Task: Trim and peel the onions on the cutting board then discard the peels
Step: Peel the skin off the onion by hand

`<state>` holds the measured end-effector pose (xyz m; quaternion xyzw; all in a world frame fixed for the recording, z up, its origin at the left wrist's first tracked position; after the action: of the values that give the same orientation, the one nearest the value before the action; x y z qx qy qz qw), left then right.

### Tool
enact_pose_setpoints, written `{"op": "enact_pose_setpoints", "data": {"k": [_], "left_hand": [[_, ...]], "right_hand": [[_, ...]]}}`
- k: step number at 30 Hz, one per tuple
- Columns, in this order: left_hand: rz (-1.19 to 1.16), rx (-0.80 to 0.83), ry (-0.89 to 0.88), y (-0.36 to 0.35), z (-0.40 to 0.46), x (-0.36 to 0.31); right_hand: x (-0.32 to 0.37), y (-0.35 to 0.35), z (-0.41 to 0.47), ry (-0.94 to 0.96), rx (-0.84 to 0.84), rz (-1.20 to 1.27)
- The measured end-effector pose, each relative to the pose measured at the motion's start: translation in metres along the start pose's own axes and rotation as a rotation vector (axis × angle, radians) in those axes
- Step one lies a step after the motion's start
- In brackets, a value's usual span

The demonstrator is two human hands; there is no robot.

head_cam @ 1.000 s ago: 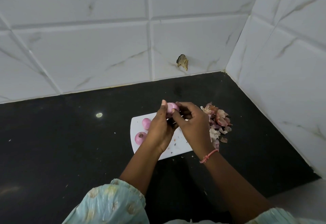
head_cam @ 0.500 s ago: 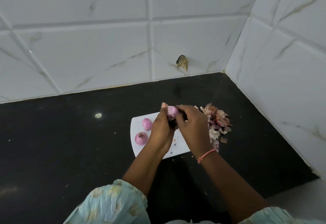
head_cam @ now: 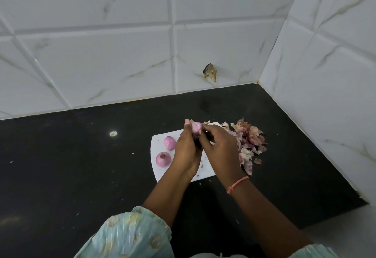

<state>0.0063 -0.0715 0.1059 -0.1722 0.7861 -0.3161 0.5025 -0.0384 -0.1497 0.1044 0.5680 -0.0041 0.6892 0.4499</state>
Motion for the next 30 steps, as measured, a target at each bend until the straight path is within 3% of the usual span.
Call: {"op": "enact_pose_setpoints", "data": {"k": [6,13,18,21,24,28,30], "left_hand": [[0.116,-0.031,-0.058,0.002,0.002,0.008],[0.297,-0.022,-0.037,0.006,0.007,0.000],[0.268,-0.046,0.053,0.003,0.005,-0.002],[0.151,-0.052,0.164,0.005,0.008,-0.005],[0.003,-0.034,0.283,0.004,0.010,-0.007],[-0.020,-0.046,0.340,0.003,0.011,-0.004],[0.012,-0.061,0.341,0.002,0.010,-0.004]], "right_hand": [[-0.004,0.000,0.003,0.051,0.012,-0.158],[0.001,0.012,0.018,-0.158,-0.029,0.187],[-0.006,0.011,0.010,-0.076,-0.096,0.182],[-0.032,0.017,0.020,-0.297,-0.173,0.263],[-0.072,0.031,0.032,-0.426,-0.111,-0.076],[-0.095,0.041,0.032,-0.459,0.254,-0.635],[-0.084,0.040,0.030,-0.412,0.184,-0.704]]}}
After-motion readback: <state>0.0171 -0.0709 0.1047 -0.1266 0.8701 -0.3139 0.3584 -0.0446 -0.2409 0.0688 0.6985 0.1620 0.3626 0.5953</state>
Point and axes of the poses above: each hand's wrist, its own z-axis towards the middle knuckle, its own y-axis out of the back of the hand, x = y × z, the point moved 1 cm from there along z, towards the middle knuckle, and after that the axes turned 8 degrees about -y, right-handed, at the moved point
